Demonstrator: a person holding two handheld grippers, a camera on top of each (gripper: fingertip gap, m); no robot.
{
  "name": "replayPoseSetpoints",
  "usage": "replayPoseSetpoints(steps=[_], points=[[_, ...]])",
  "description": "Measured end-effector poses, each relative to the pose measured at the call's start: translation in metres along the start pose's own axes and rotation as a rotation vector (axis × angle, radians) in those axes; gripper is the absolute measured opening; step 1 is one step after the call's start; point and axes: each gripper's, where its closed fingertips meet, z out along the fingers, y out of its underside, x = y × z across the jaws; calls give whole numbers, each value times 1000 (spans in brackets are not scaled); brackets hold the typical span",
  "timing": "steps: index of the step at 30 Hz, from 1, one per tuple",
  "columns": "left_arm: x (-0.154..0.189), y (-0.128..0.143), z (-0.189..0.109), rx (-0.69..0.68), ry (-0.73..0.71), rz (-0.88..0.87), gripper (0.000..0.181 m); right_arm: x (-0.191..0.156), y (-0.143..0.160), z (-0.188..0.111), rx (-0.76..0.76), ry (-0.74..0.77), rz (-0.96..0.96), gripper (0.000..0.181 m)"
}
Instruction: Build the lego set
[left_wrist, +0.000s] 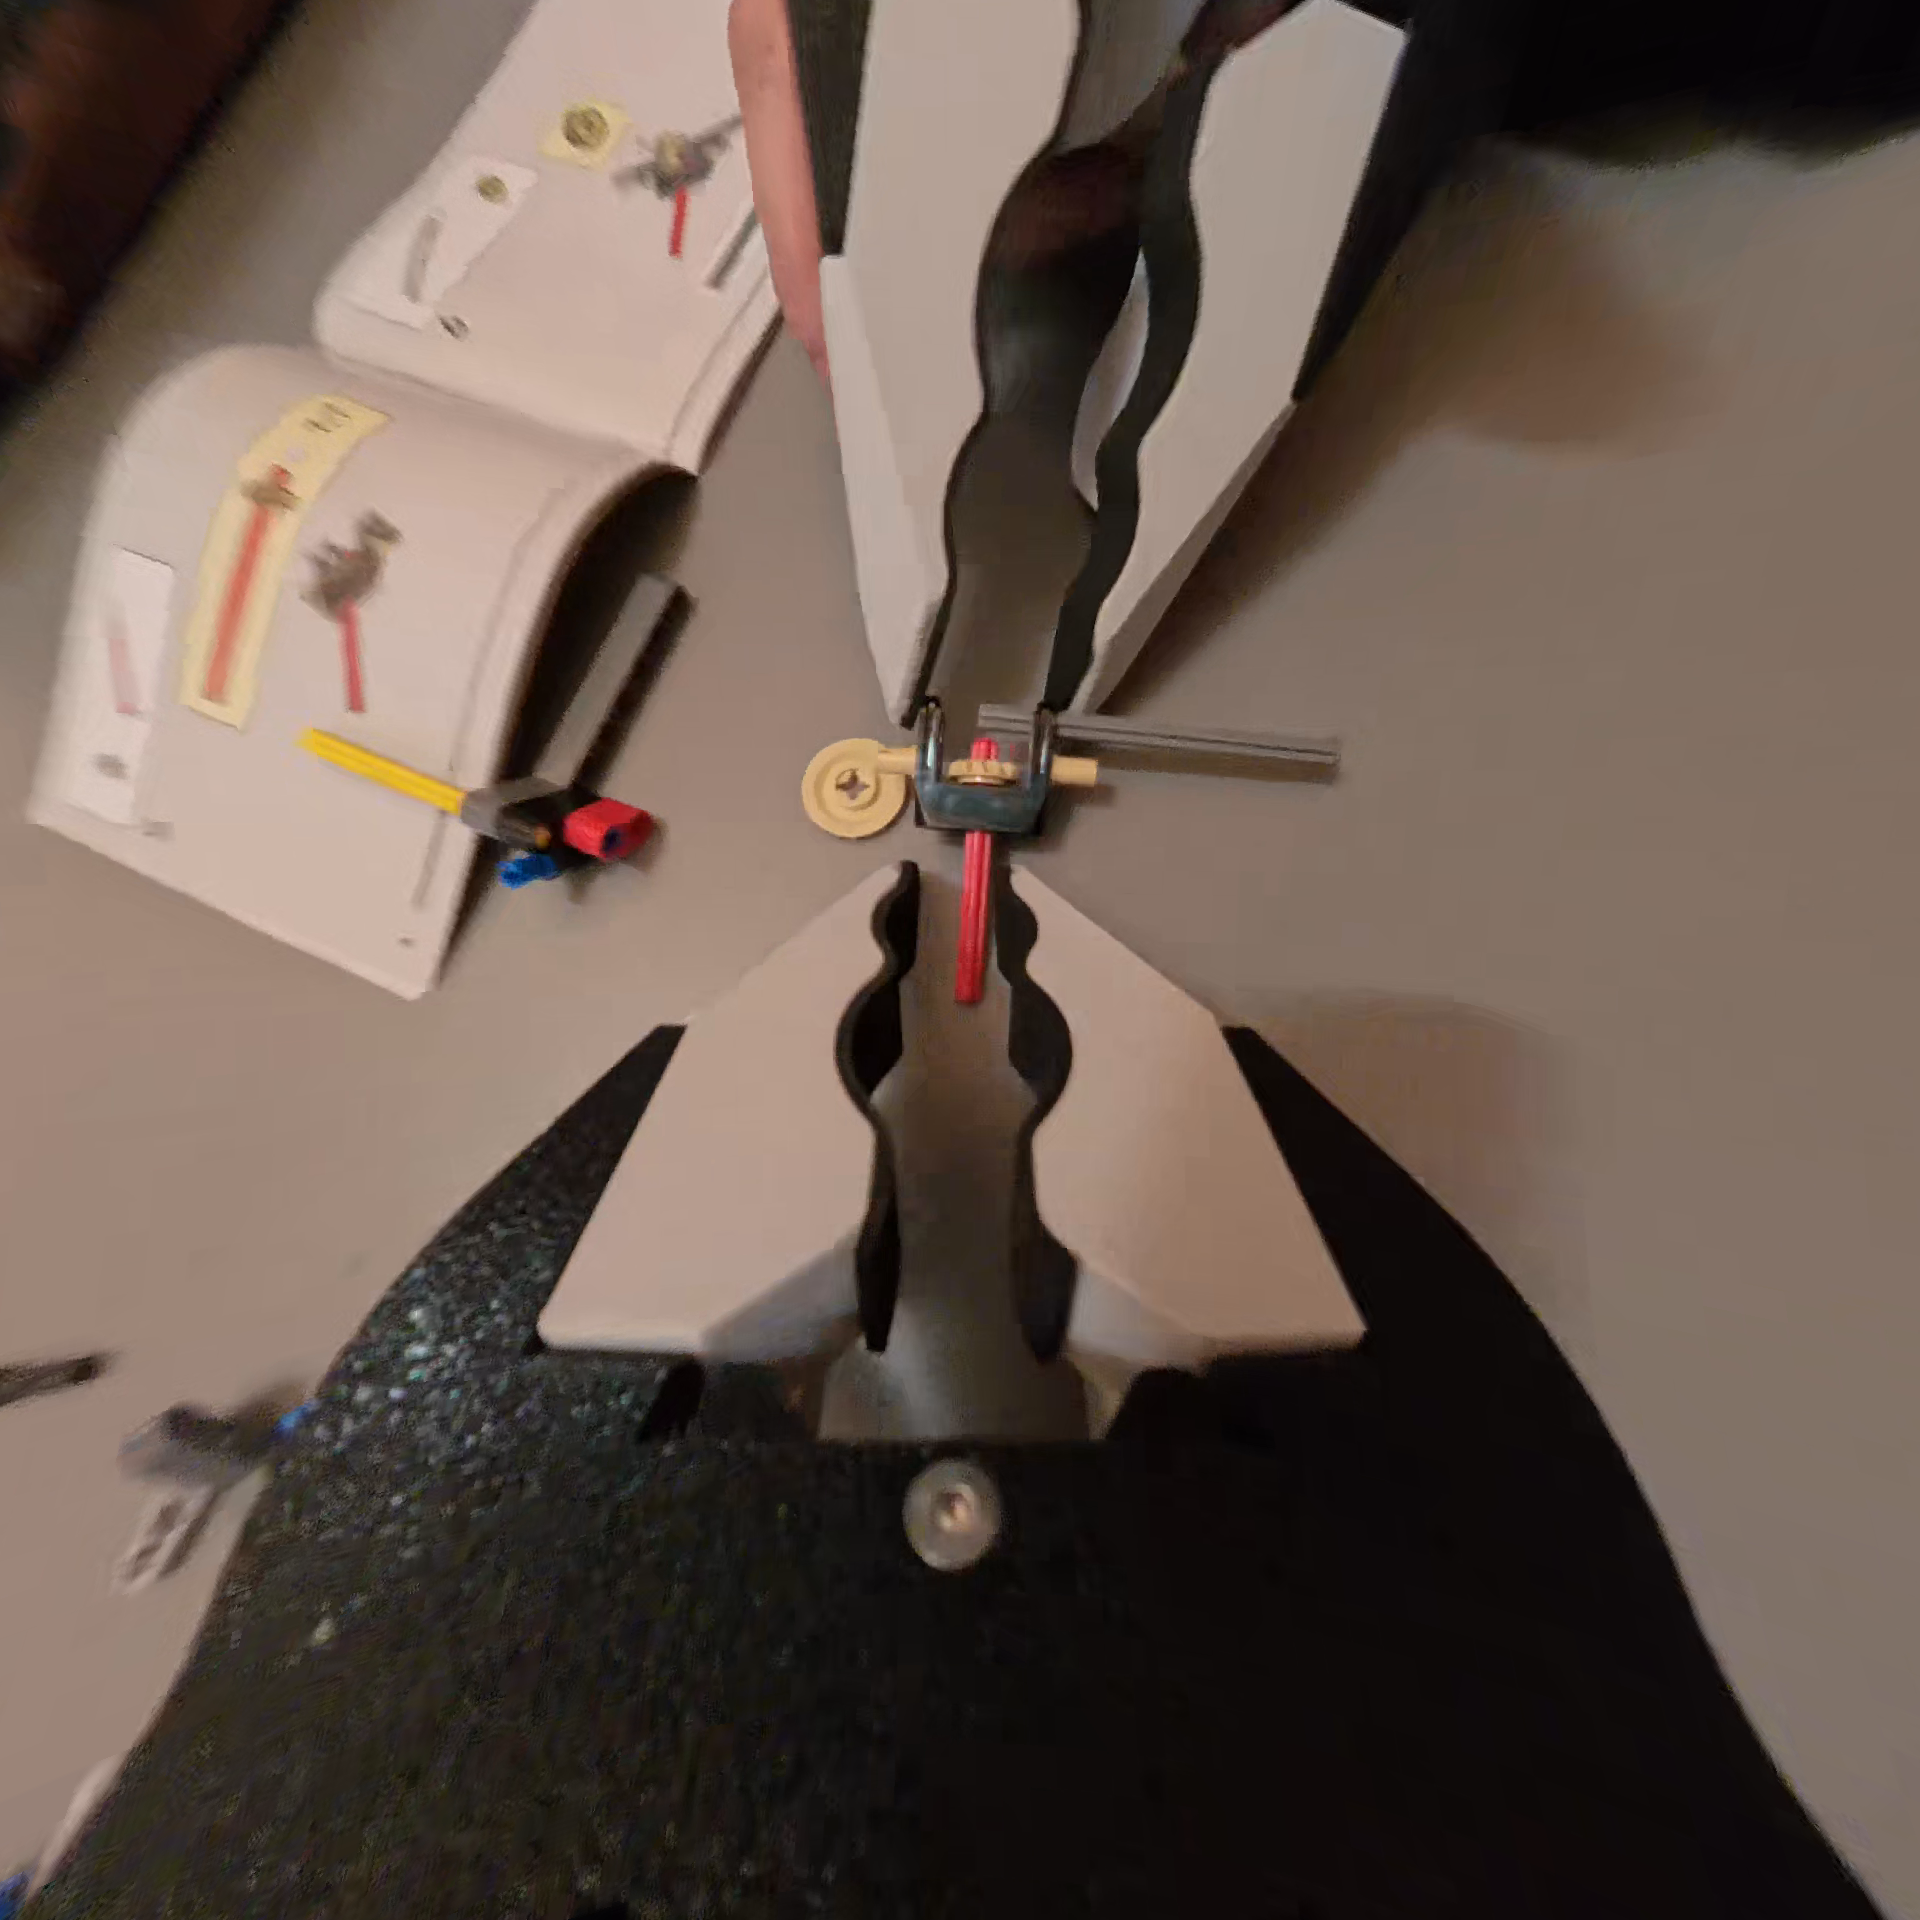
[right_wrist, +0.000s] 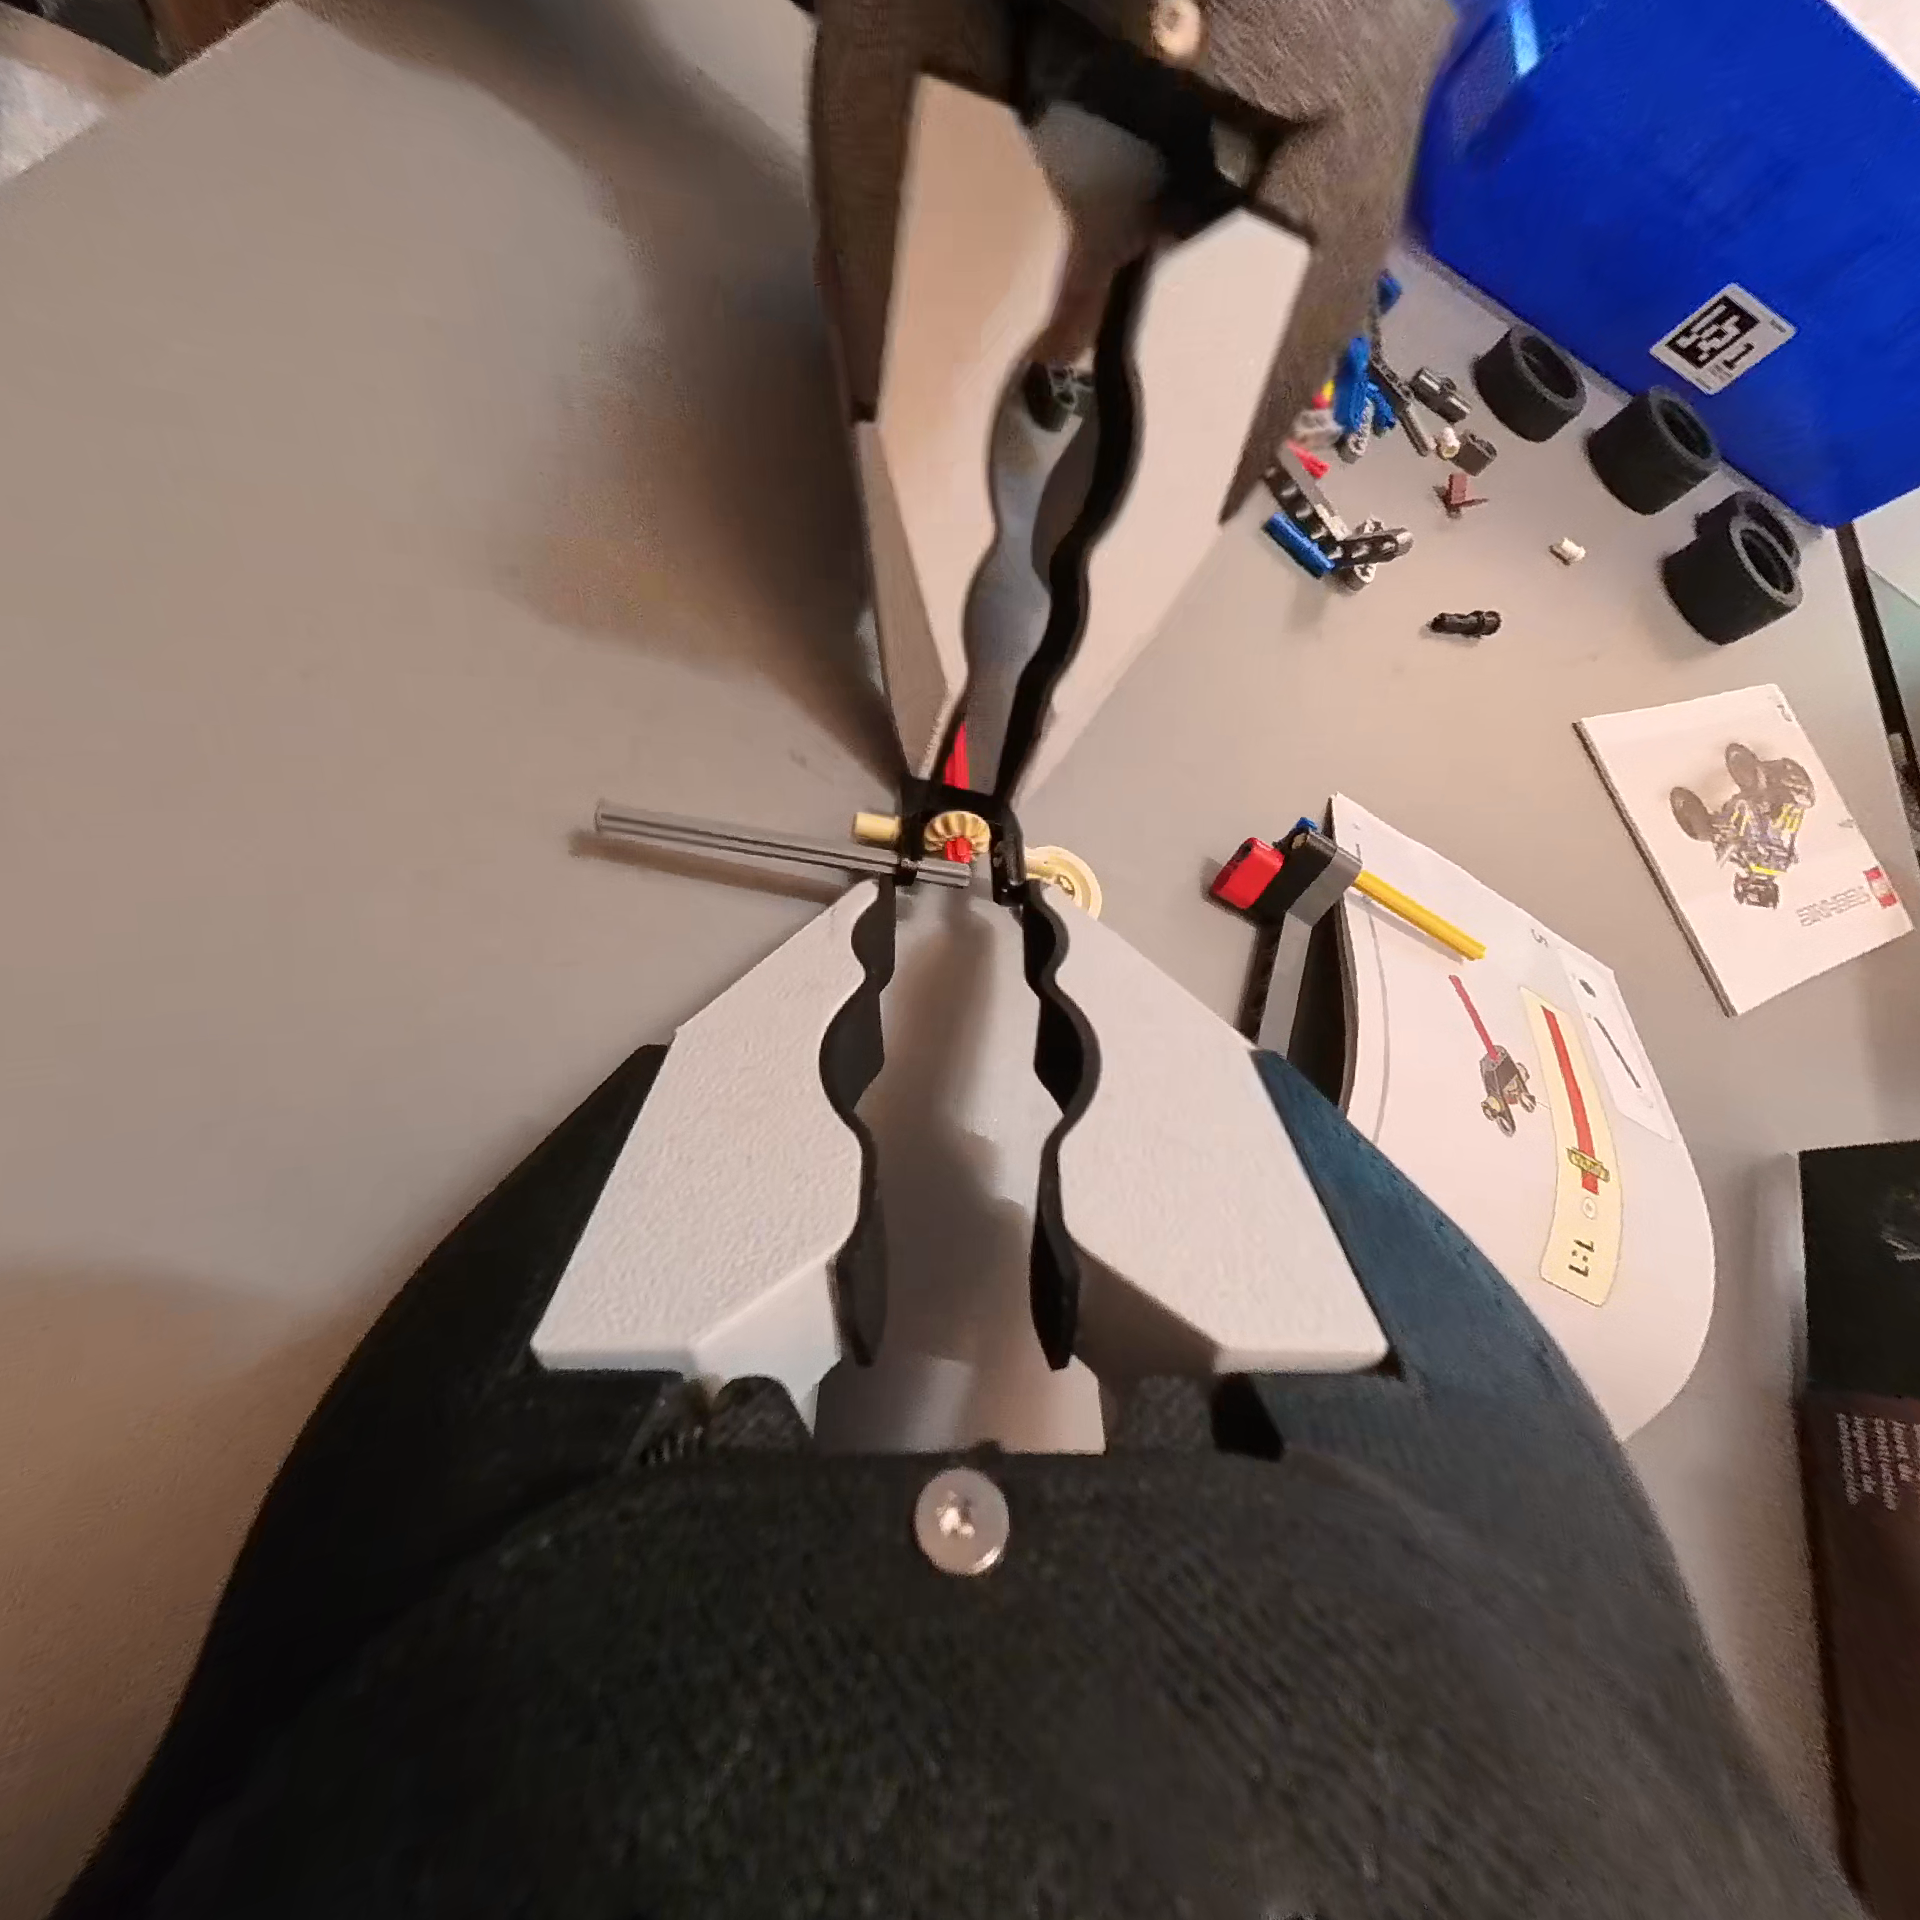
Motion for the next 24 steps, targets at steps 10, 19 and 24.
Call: replayPoseSetpoints(steps=[10, 19, 24], points=[[2, -16, 2, 17, -502, 412, 14, 0, 7, 4, -79, -69, 335, 22], [-3, -17, 3, 7, -525, 491, 9, 0, 6, 3, -69, -97, 433, 22], [-9, -28, -10, 106, -449, 318, 5, 6, -2, -2, -9, -62, 428, 26]])
